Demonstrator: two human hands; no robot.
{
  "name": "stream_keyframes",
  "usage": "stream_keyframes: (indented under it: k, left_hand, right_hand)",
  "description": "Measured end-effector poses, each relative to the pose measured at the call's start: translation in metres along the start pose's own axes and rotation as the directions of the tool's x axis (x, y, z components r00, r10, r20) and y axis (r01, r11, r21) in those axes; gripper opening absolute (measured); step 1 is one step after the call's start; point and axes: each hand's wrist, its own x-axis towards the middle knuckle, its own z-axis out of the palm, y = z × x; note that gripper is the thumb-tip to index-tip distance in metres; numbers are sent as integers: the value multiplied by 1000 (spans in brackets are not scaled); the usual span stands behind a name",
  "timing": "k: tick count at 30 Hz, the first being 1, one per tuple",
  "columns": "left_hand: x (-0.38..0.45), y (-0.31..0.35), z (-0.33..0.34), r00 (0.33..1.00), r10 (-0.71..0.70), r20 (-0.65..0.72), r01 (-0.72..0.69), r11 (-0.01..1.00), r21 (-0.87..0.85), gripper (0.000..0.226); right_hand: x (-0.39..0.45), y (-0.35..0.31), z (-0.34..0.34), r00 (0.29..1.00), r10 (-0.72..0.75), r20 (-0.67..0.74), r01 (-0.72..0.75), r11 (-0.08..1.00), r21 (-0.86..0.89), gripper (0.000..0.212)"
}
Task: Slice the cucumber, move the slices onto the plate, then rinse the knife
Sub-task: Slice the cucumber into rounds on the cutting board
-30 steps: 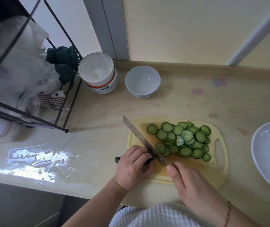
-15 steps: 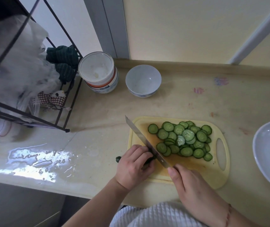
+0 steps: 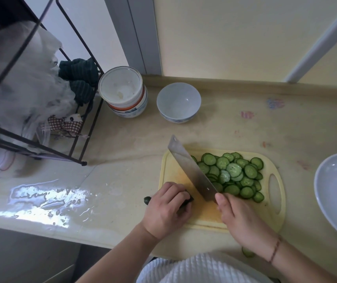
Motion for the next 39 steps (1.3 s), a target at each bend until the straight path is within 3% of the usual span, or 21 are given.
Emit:
stream_keyframes:
  k: [13, 25, 32, 39]
  left_hand:
    - [6, 7, 10, 999, -33, -33, 32, 999, -33, 12]
    - [6, 6, 13, 998, -30, -64, 28, 999, -29, 12]
    - [5, 7, 13, 998, -29, -55, 28, 999, -24, 14]
    - [4, 8, 4, 999, -41, -13, 41, 998, 46, 11]
  right_hand:
    - [-28, -8, -10, 988, -154, 13, 154, 987, -45, 49]
    - [-12, -10, 3, 991, -128, 42, 132, 988, -81, 44]
    - [11, -7, 14, 992, -123, 33, 125, 990, -69, 60]
    - [4, -6, -4, 997, -68, 48, 70, 996, -53, 52]
